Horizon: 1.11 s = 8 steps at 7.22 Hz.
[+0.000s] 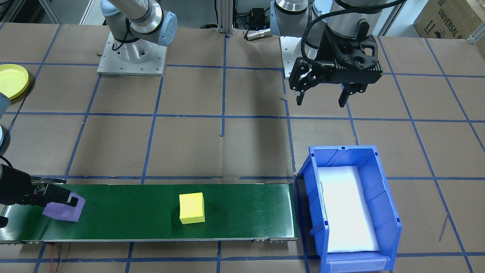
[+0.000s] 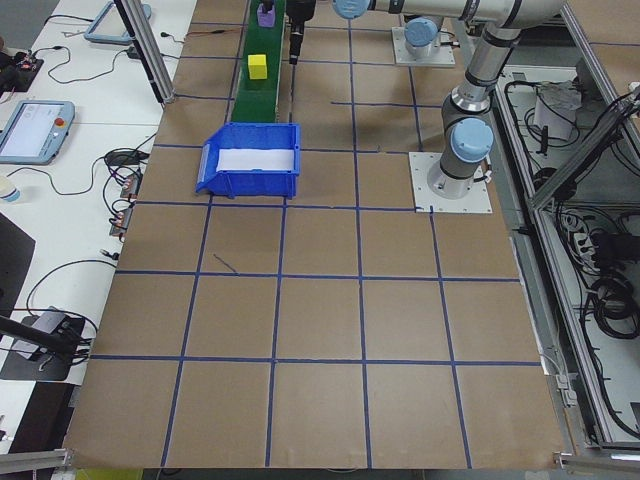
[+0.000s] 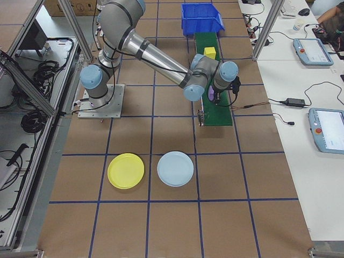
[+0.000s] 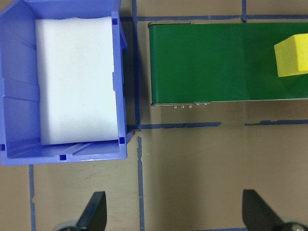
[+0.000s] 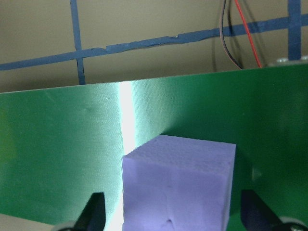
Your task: Move block left to right into plate
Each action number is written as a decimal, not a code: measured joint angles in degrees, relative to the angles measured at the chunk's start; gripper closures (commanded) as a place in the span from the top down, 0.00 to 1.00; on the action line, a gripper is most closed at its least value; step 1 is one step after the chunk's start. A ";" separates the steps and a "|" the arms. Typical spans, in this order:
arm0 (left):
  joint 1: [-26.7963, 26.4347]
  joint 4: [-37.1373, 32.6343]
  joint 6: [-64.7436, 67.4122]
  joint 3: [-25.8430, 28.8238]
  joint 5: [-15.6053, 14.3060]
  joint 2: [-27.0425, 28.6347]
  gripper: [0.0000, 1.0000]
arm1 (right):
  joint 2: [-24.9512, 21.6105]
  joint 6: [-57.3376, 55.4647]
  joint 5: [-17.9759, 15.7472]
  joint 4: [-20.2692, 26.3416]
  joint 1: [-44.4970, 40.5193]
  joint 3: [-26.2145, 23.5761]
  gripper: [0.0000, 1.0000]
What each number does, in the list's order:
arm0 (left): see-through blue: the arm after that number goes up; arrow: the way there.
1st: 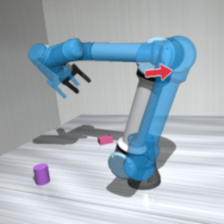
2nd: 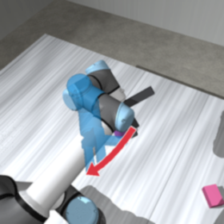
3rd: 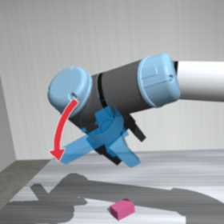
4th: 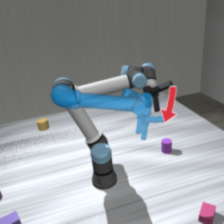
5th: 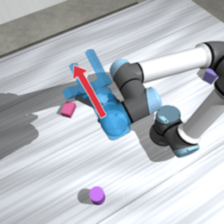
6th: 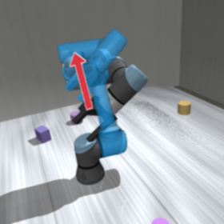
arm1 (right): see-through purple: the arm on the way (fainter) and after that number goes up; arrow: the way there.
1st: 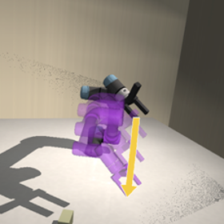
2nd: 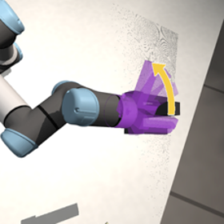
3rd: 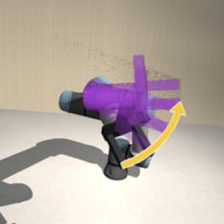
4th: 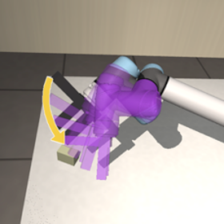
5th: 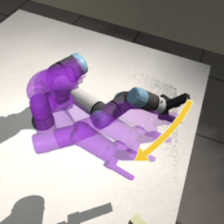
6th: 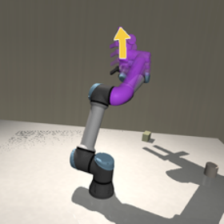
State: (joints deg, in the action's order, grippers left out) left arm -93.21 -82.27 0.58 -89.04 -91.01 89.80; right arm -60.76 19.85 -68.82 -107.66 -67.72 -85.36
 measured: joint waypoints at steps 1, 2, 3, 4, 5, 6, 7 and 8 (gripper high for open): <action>0.59 -0.39 -1.25 -0.13 -0.60 -0.36 1.00 | 0.20 -0.20 -0.10 -0.10 -0.01 -0.03 0.91; 0.77 -0.59 -1.67 -0.30 -0.81 -0.63 1.00 | 0.57 -0.19 -1.52 -0.75 0.01 -0.20 0.59; 0.76 -0.66 -1.77 -0.27 -0.77 -0.75 1.00 | 0.76 -0.07 -5.28 -2.04 0.02 -0.37 0.40; 0.66 -0.69 -1.76 -0.20 -0.53 -0.71 1.00 | 0.63 0.04 -8.85 -2.89 0.01 -0.22 0.33; 0.54 -0.70 -1.56 -0.24 -0.07 -0.69 1.00 | 0.34 0.45 -10.65 -3.72 0.02 -0.21 0.30; 0.50 -0.70 -1.01 -0.24 1.49 -0.66 1.00 | -0.32 1.78 -12.52 -4.72 0.03 -0.51 0.28; 0.53 -0.71 -0.41 -0.15 3.53 -0.65 1.00 | -1.69 4.53 -15.06 -5.15 0.23 -0.90 0.28; 0.55 -0.73 -0.20 -0.12 4.34 -0.69 1.00 | -3.38 7.96 -16.47 -4.99 1.53 -1.26 0.28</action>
State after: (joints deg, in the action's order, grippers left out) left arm -92.66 -82.99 0.38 -89.16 -86.67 89.11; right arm -64.14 27.81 -85.29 -112.65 -66.19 -86.61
